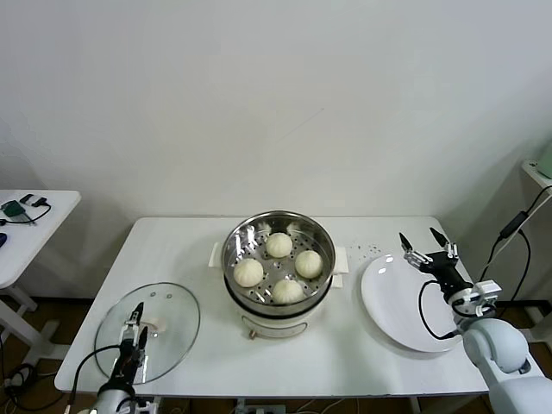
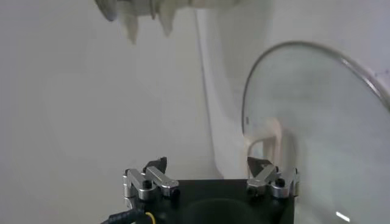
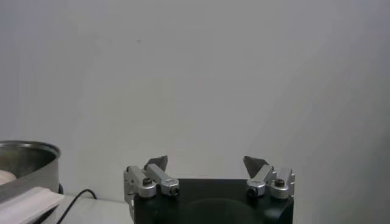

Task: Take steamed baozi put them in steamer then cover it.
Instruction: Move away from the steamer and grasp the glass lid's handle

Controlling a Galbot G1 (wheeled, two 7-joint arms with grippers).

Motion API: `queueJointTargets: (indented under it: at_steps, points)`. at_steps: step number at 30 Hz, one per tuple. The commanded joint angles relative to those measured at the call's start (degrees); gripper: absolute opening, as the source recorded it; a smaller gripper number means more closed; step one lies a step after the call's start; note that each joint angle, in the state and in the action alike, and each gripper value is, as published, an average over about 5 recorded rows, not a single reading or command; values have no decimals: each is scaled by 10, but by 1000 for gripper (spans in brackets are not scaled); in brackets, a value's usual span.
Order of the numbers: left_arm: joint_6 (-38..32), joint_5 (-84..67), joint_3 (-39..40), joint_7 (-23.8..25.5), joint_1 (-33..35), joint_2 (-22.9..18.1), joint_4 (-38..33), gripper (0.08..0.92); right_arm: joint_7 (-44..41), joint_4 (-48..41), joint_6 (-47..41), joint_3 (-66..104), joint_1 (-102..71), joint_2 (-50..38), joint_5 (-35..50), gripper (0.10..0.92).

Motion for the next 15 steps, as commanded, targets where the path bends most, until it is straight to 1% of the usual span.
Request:
queueJointTargets:
  at_steps: [1,9,15]
  points:
    - [-44,46,-31,-35,-59,7,81,823,-5,3,-6,24,-18,14,-10,823]
    - [-57,30,-21,-49,-97,17,116,823,-8,6,-7,31,-26,11,-18,823]
    - [-61,11,-7,-69,-120,26,145,823,-10,3,-6,33,-27,13,-26,823]
